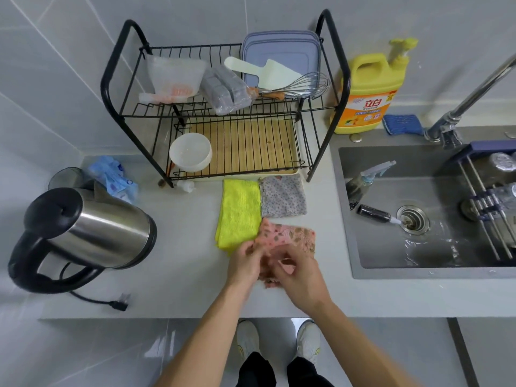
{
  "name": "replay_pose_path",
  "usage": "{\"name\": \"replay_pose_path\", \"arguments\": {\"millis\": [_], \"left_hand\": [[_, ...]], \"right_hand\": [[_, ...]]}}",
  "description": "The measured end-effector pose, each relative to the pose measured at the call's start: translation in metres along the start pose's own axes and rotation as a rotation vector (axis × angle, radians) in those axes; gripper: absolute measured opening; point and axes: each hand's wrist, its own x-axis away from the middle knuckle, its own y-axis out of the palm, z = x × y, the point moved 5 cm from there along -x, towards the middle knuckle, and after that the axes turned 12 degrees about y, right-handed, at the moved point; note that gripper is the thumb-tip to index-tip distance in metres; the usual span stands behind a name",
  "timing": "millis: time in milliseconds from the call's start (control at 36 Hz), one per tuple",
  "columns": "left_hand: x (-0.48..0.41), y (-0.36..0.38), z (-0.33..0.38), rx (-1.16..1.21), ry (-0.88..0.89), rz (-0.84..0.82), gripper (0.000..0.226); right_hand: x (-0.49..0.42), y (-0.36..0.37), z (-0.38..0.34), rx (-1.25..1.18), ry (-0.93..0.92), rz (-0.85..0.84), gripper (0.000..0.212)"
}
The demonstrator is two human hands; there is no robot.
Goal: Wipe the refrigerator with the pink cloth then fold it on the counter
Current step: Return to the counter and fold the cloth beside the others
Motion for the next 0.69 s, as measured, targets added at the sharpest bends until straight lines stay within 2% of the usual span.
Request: {"name": "replay_pose_path", "arguments": {"millis": [83, 167, 222, 278, 333, 389, 472, 694], "left_hand": [[-0.010, -0.008, -0.034, -0.171, -0.021, 0.054, 0.038], [0.011, -0.012, -0.012, -0.494, 0.067, 0.073, 0.021], [0.020, -0.014, 0.001, -0.700, 0.223, 0.144, 0.023], [0.025, -0.007, 0.009, -0.848, 0.480, 0.163, 0.031], [0.026, 0.006, 0.008, -0.930, 0.728, 0.068, 0.039], [0.022, 0.019, 0.000, -0.938, 0.876, -0.064, 0.047], [0.014, 0.029, -0.012, -1.031, 0.910, -0.156, 0.061], [0.004, 0.036, -0.016, -1.235, 0.830, -0.107, 0.061]], "right_hand": [[0.000, -0.013, 0.032, 0.260, 0.007, 0.187, 0.011], [0.002, -0.015, 0.056, 0.416, 0.045, 0.232, 0.011], [0.001, -0.018, 0.061, 0.424, 0.055, 0.294, 0.012], [-0.002, -0.021, 0.059, 0.410, 0.022, 0.356, 0.019], [-0.007, -0.017, 0.057, 0.448, -0.054, 0.346, 0.035], [-0.013, -0.011, 0.059, 0.515, -0.111, 0.300, 0.050], [-0.022, -0.009, 0.064, 0.574, -0.147, 0.290, 0.056], [-0.044, -0.009, 0.065, 0.595, -0.152, 0.255, 0.056]]}}
